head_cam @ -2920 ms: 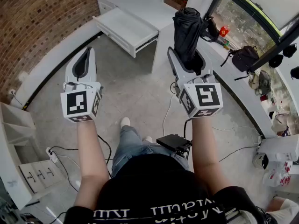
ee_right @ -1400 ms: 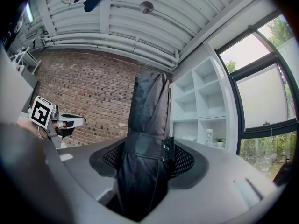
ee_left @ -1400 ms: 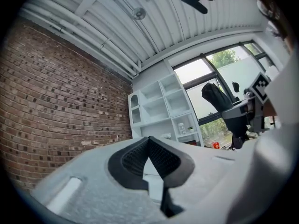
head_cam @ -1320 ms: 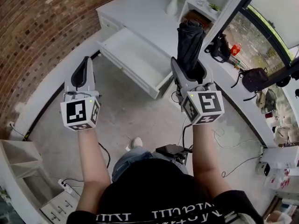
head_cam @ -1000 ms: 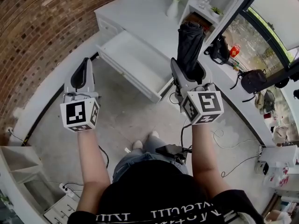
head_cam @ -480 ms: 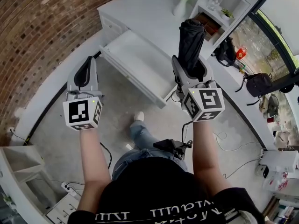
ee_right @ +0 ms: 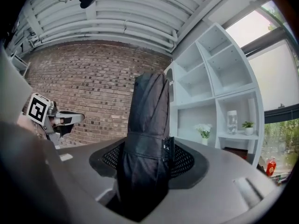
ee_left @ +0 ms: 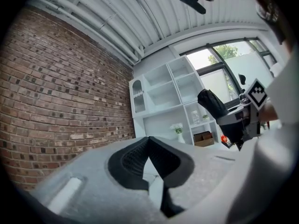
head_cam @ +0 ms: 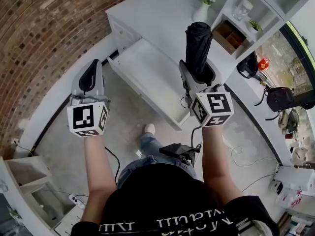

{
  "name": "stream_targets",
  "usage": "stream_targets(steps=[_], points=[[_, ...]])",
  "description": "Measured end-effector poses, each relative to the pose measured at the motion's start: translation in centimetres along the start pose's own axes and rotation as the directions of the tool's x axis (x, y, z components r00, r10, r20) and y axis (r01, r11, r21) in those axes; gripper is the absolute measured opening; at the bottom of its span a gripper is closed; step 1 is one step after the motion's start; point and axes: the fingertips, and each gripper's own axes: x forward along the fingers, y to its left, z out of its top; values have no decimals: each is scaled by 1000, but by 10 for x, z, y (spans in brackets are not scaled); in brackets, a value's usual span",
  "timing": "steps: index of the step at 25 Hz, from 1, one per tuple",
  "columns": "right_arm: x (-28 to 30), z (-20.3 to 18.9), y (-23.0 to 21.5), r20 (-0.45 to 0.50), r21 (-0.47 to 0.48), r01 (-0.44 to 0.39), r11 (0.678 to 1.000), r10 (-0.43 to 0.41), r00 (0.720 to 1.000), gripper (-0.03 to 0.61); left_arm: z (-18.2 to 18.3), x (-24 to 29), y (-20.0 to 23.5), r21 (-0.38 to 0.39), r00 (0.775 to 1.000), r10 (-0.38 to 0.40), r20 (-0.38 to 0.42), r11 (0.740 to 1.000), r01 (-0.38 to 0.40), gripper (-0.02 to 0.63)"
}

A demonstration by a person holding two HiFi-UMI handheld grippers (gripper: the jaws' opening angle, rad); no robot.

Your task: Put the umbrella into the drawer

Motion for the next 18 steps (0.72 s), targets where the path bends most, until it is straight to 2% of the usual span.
stream_targets(steps=[9, 18], points=[[85, -62, -20, -165, 30, -33, 999, 37, 986, 259, -40, 88, 14, -22, 995, -61, -85, 998, 59, -2], [130, -149, -24, -390, 34, -69, 997, 76, 918, 259, -81, 135, 21, -80, 987, -100, -129, 993, 91, -2]])
